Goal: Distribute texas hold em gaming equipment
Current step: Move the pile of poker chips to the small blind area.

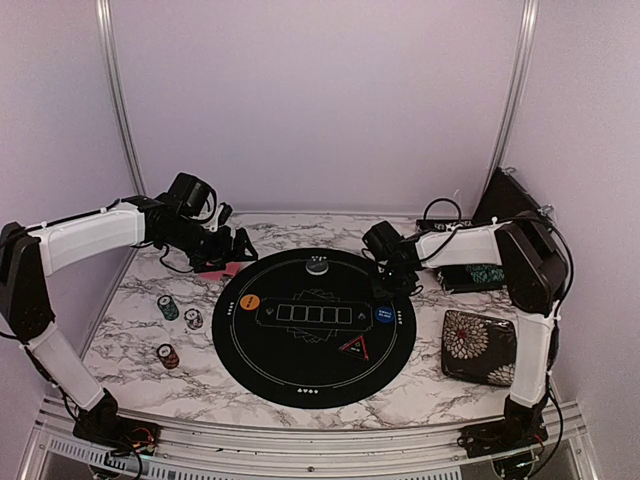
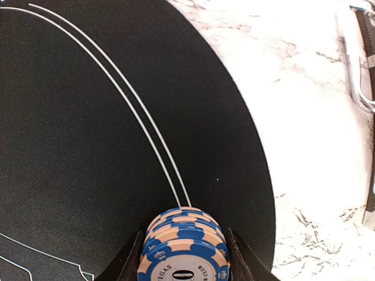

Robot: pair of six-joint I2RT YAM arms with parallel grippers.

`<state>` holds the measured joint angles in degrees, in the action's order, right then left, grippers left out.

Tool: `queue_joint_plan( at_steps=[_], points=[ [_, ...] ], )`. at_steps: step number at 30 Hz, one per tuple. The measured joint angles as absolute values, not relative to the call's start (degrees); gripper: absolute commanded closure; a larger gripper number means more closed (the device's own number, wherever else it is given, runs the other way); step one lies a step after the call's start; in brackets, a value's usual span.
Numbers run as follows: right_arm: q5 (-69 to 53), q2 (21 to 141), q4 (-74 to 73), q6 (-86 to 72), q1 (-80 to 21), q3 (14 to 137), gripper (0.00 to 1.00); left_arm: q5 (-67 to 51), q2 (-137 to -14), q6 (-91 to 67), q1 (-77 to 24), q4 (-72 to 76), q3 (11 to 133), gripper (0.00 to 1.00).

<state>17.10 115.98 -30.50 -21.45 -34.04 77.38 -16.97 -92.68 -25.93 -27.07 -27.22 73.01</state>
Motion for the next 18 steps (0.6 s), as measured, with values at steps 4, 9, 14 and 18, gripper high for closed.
queue_joint_plan(
  at_steps=[4,9,14,18],
  points=[
    [17.1,115.5,-30.1,-21.5,-33.8,76.6,0.58,-17.0,-92.9,-26.0,-27.2,-27.2,73.1,0.02],
    [17.1,114.8,-29.3,-21.5,-33.4,75.5,0.58,-17.0,-93.0,-26.2,-27.3,-27.2,73.1,0.02],
    [17.0,114.2,-28.9,-21.4,-32.8,74.6,0.58,-17.0,-93.0,-26.2,-27.4,-27.2,73.1,0.02],
    [16.9,114.1,-28.9,-21.4,-32.6,74.4,0.56,-17.0,-93.0,-26.3,-27.5,-27.2,73.2,0.02]
  ],
)
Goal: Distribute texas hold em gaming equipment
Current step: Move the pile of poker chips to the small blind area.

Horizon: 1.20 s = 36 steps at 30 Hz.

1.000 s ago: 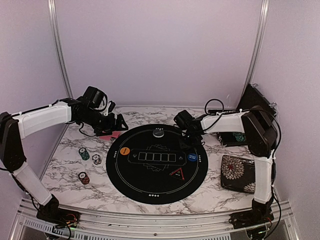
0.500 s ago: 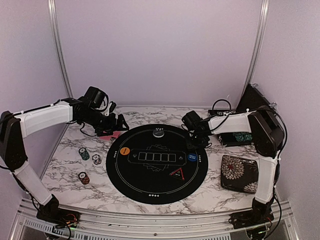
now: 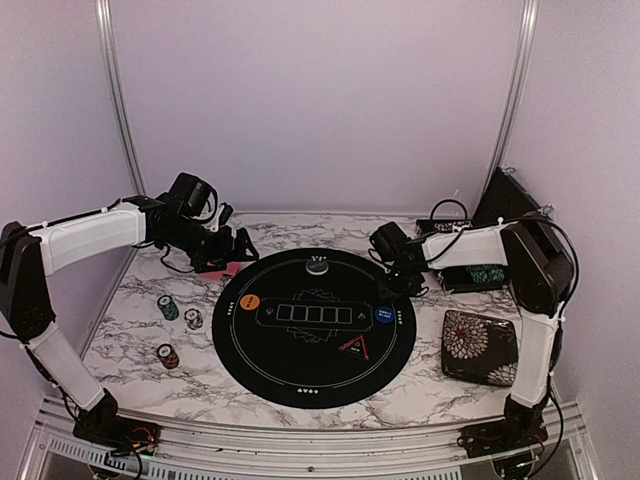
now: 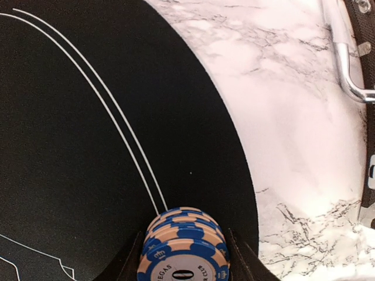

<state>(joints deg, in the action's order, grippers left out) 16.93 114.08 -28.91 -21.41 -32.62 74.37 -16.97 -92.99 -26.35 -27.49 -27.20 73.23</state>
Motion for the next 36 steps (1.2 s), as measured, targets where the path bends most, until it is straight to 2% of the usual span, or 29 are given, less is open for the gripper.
queue_joint_plan(
  at_steps=[15,36],
  points=[
    [15.6,114.0,-29.5,-20.9,-31.7,74.5,0.44,-17.0,-93.0,-26.4,-27.6,-27.2,73.4,0.02],
    [12.6,114.2,-30.8,-18.8,-30.5,76.0,0.31,-16.9,-93.0,-26.6,-27.8,-27.2,73.4,0.01]
  ],
)
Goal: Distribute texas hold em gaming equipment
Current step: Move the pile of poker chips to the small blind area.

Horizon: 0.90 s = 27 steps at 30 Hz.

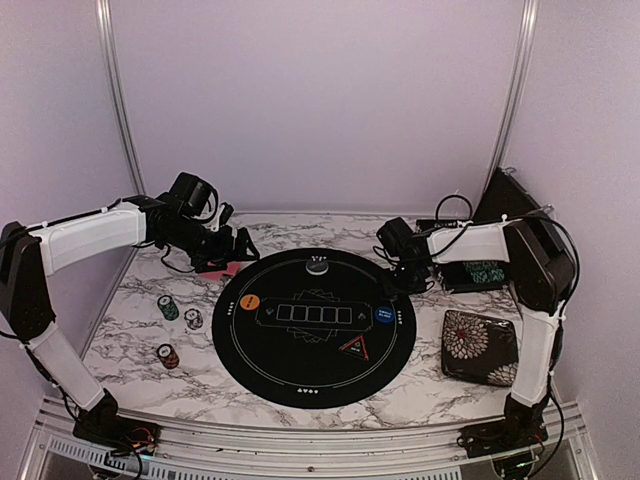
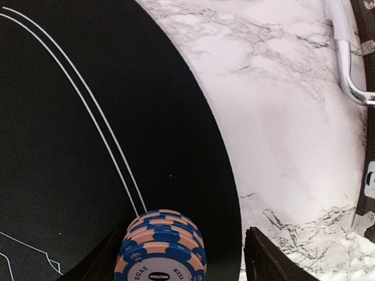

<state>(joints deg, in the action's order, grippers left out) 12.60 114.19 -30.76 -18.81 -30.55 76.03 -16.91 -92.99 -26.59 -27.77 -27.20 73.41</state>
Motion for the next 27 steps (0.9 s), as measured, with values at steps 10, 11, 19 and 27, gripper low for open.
queue_joint_plan(
  at_steps=[10,11,19,27],
  points=[
    [10.2,114.3,-31.1,-17.5,-30.2,76.7,0.3,-16.9,-93.0,-26.6,-27.8,-27.2,73.4,0.01],
    [9.9,114.4,-31.2,-17.4,-30.2,76.8,0.3,-16.9,-93.0,-26.6,-27.8,-27.2,73.4,0.01],
    [6.9,114.9,-32.4,-16.4,-30.6,78.4,0.28,-16.2,-93.0,-26.7,-27.8,-27.2,73.4,0.01],
    [6.7,115.0,-33.4,-15.7,-31.9,80.9,0.26,-14.0,-91.9,-27.5,-27.8,-27.3,71.9,0.01]
  ],
)
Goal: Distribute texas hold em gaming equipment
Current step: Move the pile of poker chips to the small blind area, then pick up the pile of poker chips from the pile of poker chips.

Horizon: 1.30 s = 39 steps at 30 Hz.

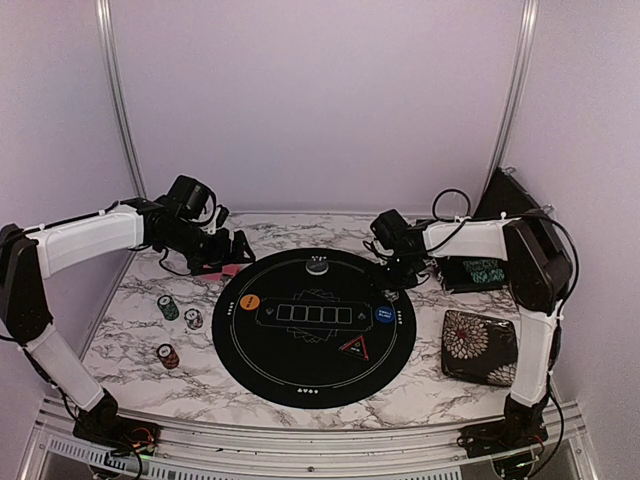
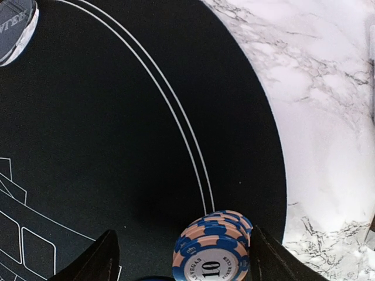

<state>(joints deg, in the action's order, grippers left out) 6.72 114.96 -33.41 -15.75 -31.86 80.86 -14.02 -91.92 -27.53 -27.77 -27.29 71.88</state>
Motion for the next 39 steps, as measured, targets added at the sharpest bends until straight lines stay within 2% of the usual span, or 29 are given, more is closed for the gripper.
queue_joint_plan(
  at_steps=[18,31,39],
  points=[
    [4.3,99.2,-27.2,-10.6,-35.7,79.6,0.26,0.3,-79.5,-33.4,-27.9,-36.1,60.2,0.02],
    [1.4,95.7,-23.3,-9.8,-36.8,73.4,0.26,7.7,-80.3,-38.1,-29.6,-41.8,57.5,0.14],
    [1.1,95.4,-21.9,-9.3,-36.8,72.6,0.26,8.8,-84.8,-38.5,-29.8,-42.0,57.5,0.16]
  ],
)
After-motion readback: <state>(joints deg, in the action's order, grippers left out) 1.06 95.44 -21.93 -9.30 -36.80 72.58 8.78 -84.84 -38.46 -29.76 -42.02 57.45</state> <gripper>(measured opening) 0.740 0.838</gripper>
